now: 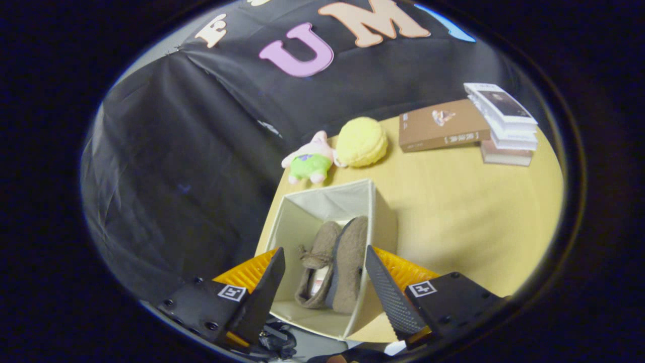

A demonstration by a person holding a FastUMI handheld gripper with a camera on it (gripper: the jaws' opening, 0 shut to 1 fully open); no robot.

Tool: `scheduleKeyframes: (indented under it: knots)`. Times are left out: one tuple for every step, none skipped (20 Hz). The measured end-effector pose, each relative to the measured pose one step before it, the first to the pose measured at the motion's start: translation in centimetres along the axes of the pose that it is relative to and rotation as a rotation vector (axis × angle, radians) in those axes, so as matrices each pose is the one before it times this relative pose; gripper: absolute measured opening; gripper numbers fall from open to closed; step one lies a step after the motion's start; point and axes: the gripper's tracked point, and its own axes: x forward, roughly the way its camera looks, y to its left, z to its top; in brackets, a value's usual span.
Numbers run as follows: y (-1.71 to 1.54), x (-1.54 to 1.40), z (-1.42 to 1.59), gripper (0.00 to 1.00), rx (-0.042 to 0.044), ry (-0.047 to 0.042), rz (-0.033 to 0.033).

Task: Open the storage box then place both shoes into the box .Put the left shoe in first, then the right shoe, with the right side of both shoes facing outward in a uniform manner.

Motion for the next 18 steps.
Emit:
scheduleKeyframes:
  knots:
    - [-1.047, -0.742, 0.771, 1.00, -0.01081, -0.04209, -0.01643]
    - [-1.105, -0.932, 0.826, 1.00, -0.01184, -0.04077, -0.01741]
    - [-1.162, -0.855, 0.751, 1.00, -0.01070, -0.04259, -0.01798]
    - [-1.234, -0.648, 0.648, 1.00, -0.00778, -0.04206, -0.01881]
    - [-0.956, -0.893, 0.722, 1.00, -0.00677, -0.04419, -0.01325]
    - [-1.228, -0.695, 0.499, 1.00, -0.00628, -0.03461, -0.01440]
    - [-1.205, -0.790, 0.407, 1.00, -0.00555, -0.03600, -0.01571]
    - [-1.129, -0.731, 0.637, 1.00, -0.00875, -0.04289, -0.01342]
    - [-1.214, -0.662, 0.540, 1.00, -0.01424, -0.03826, -0.01647]
    - [-1.144, -0.780, 0.423, 1.00, -0.01632, -0.03211, -0.01636]
    - [-0.959, -0.641, 0.336, 1.00, -0.01709, -0.02850, -0.01101]
    - [-0.860, -0.635, 0.437, 1.00, -0.01383, -0.02990, -0.00932]
    - [-0.831, -0.577, 0.549, 1.00, -0.00804, -0.03244, -0.01073]
    - [-0.667, -0.664, 0.606, 1.00, -0.00132, -0.03287, -0.00584]
    - [-0.598, -0.581, 0.622, 1.00, 0.00131, -0.03548, -0.00360]
    - [-0.706, -0.533, 0.813, 1.00, -0.00114, -0.03740, -0.01005]
    - [-0.521, -0.622, 0.762, 1.00, -0.01033, -0.03814, -0.00049]
    - [-0.628, -0.465, 0.831, 1.00, -0.01906, -0.03710, -0.00780]
